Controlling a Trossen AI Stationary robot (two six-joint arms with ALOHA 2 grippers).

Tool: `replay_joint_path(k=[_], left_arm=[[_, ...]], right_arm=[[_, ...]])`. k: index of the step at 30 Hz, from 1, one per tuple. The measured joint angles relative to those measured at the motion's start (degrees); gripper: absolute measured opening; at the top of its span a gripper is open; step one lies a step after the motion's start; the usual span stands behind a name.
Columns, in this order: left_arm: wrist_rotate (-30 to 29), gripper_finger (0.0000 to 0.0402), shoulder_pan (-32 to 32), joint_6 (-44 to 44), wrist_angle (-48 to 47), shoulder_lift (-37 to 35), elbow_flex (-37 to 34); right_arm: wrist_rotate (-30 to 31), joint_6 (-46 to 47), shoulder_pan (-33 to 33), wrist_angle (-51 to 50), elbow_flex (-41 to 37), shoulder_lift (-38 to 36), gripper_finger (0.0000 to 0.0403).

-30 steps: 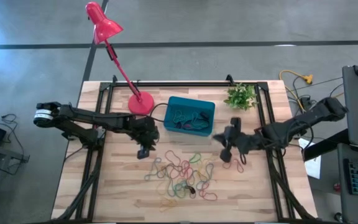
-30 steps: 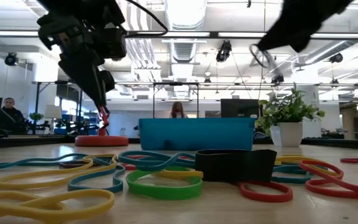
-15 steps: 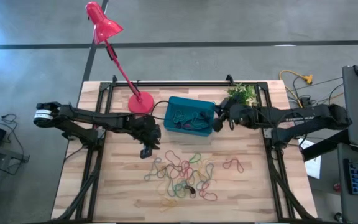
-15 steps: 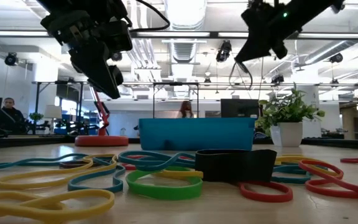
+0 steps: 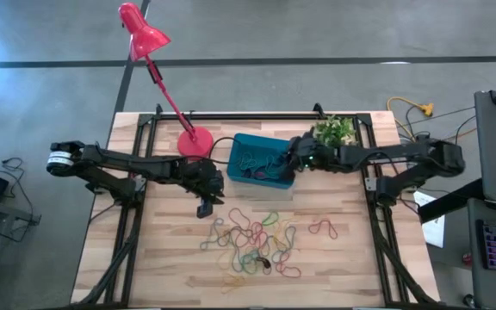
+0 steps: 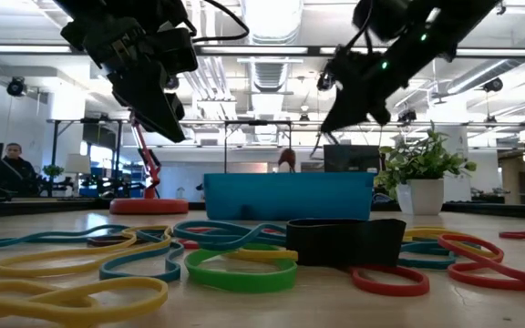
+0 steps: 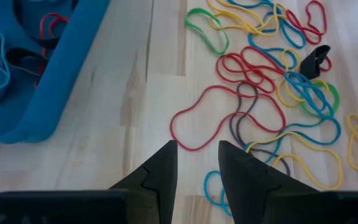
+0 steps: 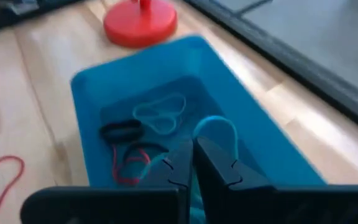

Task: Pick and place rubber bands into bin
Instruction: Put the blue rubber band into the blue bin

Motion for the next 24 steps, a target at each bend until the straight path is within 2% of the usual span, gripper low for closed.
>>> replay_joint_path(k=[7,16,21,24], left_arm=[[0.0,0.0100,0.0,0.0,0.0,0.0,0.0],[0.3,0.0100,0.0,0.7,-1.2,0.0,0.0],[5.7,0.0100,-0.4,4.9,-5.3,0.0,0.0],[6.5,0.0100,-0.7,5.1,-8.6,0.0,0.0]], right_arm=[[-5.6,0.9,-0.4,-0.2,0.8,4.5,0.0044],[-7.0,0.3,-0.4,-0.2,1.9,1.7,0.0127],[-19.1,-3.7,0.5,-0.6,1.9,-1.8,0.0152],[-21.0,-3.6,2.3,-2.5,1.9,-3.9,0.0154]])
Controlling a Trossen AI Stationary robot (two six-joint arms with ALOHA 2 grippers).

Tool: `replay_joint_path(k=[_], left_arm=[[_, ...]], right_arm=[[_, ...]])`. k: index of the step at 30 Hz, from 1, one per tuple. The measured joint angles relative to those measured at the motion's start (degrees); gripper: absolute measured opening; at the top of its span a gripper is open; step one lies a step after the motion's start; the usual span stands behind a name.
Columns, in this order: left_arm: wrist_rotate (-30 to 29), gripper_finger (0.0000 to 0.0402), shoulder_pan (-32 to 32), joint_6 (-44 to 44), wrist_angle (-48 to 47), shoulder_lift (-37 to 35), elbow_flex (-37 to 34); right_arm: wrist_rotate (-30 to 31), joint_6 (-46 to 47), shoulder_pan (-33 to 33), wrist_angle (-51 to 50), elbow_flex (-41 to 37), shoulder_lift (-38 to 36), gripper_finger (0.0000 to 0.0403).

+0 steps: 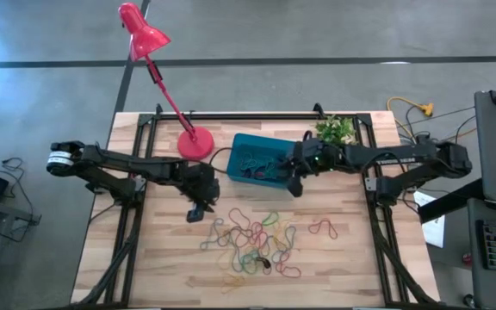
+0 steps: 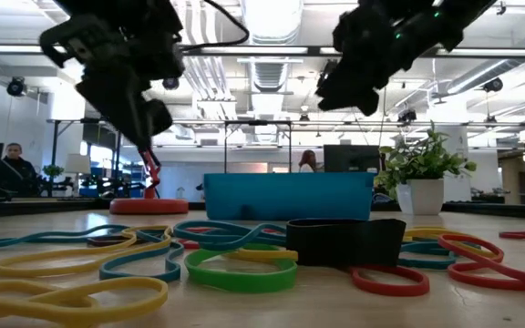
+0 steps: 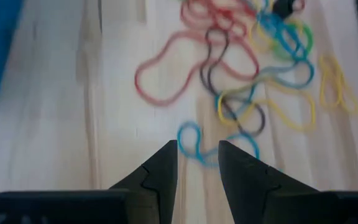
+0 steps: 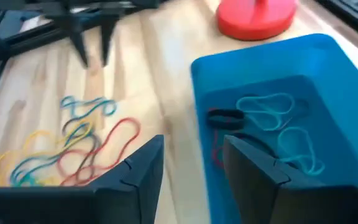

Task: Pick and place rubber bands into bin
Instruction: Put the blue rubber band into the blue bin

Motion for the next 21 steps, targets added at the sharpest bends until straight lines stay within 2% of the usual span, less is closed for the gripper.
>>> replay_joint_path(k=[3,7,12,21], left_arm=[[-0.1,0.0100,-0.6,-1.2,-2.7,0.0,0.0],[-0.2,0.0100,-2.2,-7.3,-3.5,0.0,0.0],[-2.8,0.0100,-6.3,-13.3,-3.4,0.0,0.0],[-14.1,0.0100,-12.7,-14.6,-0.6,0.1,0.0]], right_arm=[[0.5,0.7,2.5,-3.2,0.0,-1.7,0.0150],[0.9,2.9,5.9,-7.8,0.0,-2.8,0.0141],[4.6,4.8,10.7,-12.6,-0.2,-3.2,0.0131],[16.4,4.5,17.7,-17.8,-0.3,-3.9,0.0127]])
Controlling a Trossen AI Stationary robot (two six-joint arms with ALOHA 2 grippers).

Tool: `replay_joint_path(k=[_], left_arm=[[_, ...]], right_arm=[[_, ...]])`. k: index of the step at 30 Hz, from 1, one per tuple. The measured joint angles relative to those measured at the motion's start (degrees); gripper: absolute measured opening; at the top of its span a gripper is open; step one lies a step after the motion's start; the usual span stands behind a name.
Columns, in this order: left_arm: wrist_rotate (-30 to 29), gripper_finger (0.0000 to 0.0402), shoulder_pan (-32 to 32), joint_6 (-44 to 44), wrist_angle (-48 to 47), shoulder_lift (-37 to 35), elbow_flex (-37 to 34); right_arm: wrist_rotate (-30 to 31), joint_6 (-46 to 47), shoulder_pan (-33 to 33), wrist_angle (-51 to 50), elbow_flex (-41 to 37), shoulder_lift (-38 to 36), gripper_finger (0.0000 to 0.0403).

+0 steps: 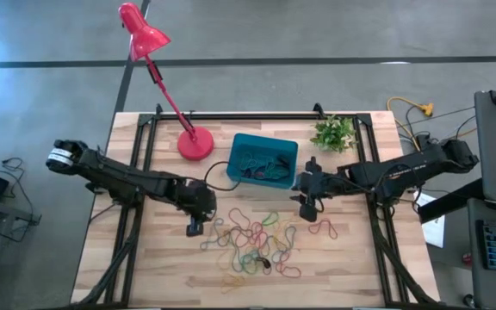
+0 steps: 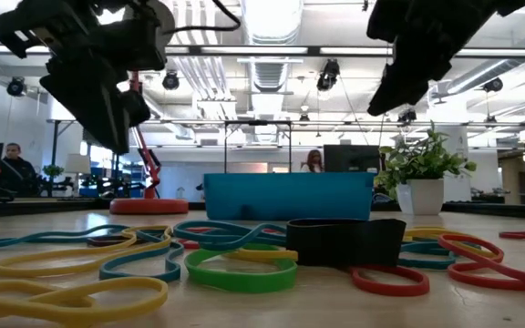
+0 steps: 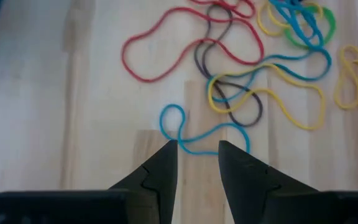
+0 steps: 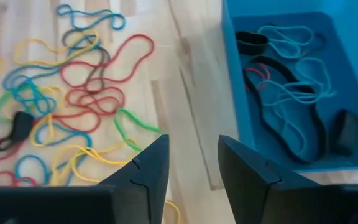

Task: Pick and place rubber bands into bin
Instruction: Put the blue rubber band into the blue bin

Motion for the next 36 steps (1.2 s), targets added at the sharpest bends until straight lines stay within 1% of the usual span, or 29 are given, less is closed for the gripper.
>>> replay_joint_path(k=[2,5,10,15,24,31,33,36], left_arm=[[-1.4,0.0100,-0.2,-0.2,0.9,1.3,0.0],[-1.6,0.0100,-0.1,-0.8,1.6,4.1,0.0],[0.9,0.0100,-0.3,-0.8,4.7,10.8,0.5],[1.7,0.0100,-0.6,-2.1,5.2,14.6,0.4],[1.7,0.0100,-0.8,-3.9,5.7,18.3,0.6],[1.5,0.0099,-1.2,-4.1,6.2,18.8,0.6],[1.3,0.0091,-1.2,-4.1,6.5,18.8,0.6],[0.9,0.0069,-1.2,-4.2,7.8,18.8,0.5]], right_arm=[[1.5,-0.1,0.7,-0.4,-0.1,-0.2,0.0128],[2.3,-0.3,1.1,-0.6,-0.3,-0.3,0.0129],[2.3,-0.4,1.0,-1.1,-0.5,-0.5,0.0130],[2.3,-0.3,1.1,-1.1,-0.5,-0.6,0.0129],[2.2,-0.2,1.0,-1.1,-0.5,-0.6,0.0120],[2.2,-0.2,1.0,-1.1,-0.5,-0.6,0.0118],[2.2,-0.2,1.0,-1.1,-0.5,-0.6,0.0117],[2.3,-0.2,1.0,-1.1,-0.6,-0.6,0.0112]])
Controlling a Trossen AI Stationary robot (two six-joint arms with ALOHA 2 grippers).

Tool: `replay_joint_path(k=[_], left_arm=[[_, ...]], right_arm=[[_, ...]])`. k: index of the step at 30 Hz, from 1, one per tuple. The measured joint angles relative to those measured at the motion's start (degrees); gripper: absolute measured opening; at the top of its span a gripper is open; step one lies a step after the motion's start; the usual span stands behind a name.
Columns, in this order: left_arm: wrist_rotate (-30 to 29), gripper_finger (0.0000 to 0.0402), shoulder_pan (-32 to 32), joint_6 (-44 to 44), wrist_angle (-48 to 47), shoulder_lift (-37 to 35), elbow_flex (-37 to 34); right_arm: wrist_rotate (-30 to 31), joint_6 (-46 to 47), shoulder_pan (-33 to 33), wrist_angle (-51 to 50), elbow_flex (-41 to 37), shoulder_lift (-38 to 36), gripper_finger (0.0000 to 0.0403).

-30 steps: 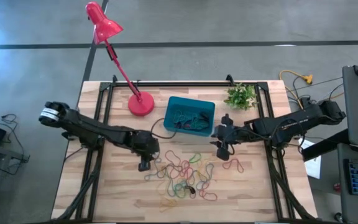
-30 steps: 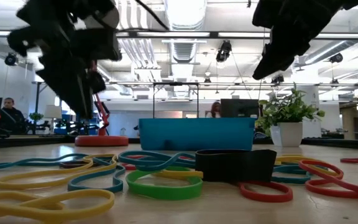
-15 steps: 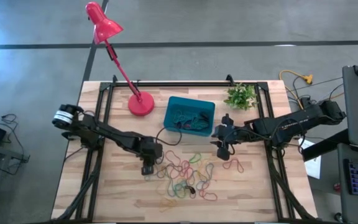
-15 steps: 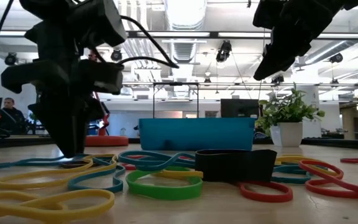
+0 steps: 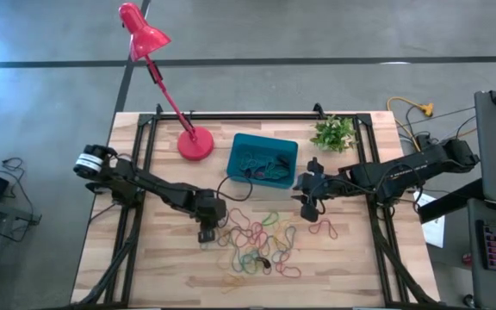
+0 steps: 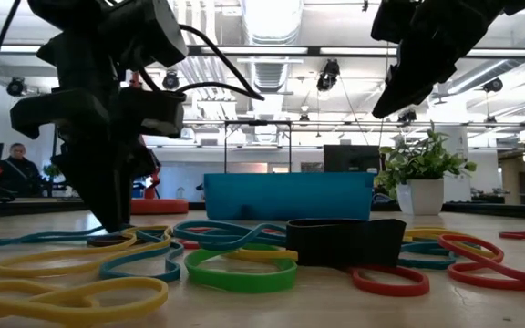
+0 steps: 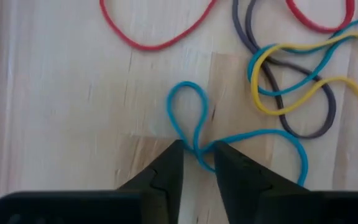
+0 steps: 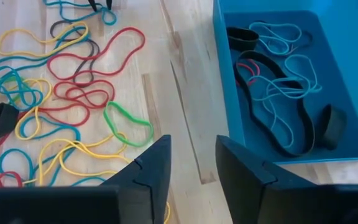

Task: Pick and place rubber bands into bin
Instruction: Put the blue rubber band into the blue bin

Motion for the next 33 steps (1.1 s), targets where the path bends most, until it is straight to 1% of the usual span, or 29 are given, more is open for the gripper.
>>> replay_joint_path(k=[5,7,16,23,27,33], left_arm=[[0.5,0.0015,0.0,0.0,1.5,0.0,-0.1],[0.3,0.0005,0.0,0.1,1.7,0.0,-0.2],[-0.3,0.0001,0.0,0.2,1.3,-1.0,0.2],[-1.9,0.0000,0.7,0.3,1.6,-6.6,1.7],[-5.5,0.0000,1.2,0.4,1.7,-10.8,2.0],[-13.0,0.0000,3.0,2.9,2.1,-17.2,2.2]], right_arm=[[1.3,0.1,0.0,0.0,-0.1,0.0,0.0104],[1.3,0.2,0.0,0.0,-0.1,0.0,0.0102],[1.4,1.0,0.0,0.0,-0.1,0.0,0.0090],[1.3,1.8,0.0,0.1,-0.1,0.0,0.0083],[1.3,2.4,0.0,0.1,-0.1,0.0,0.0081],[1.3,3.0,0.0,0.1,-0.1,0.0,0.0086]])
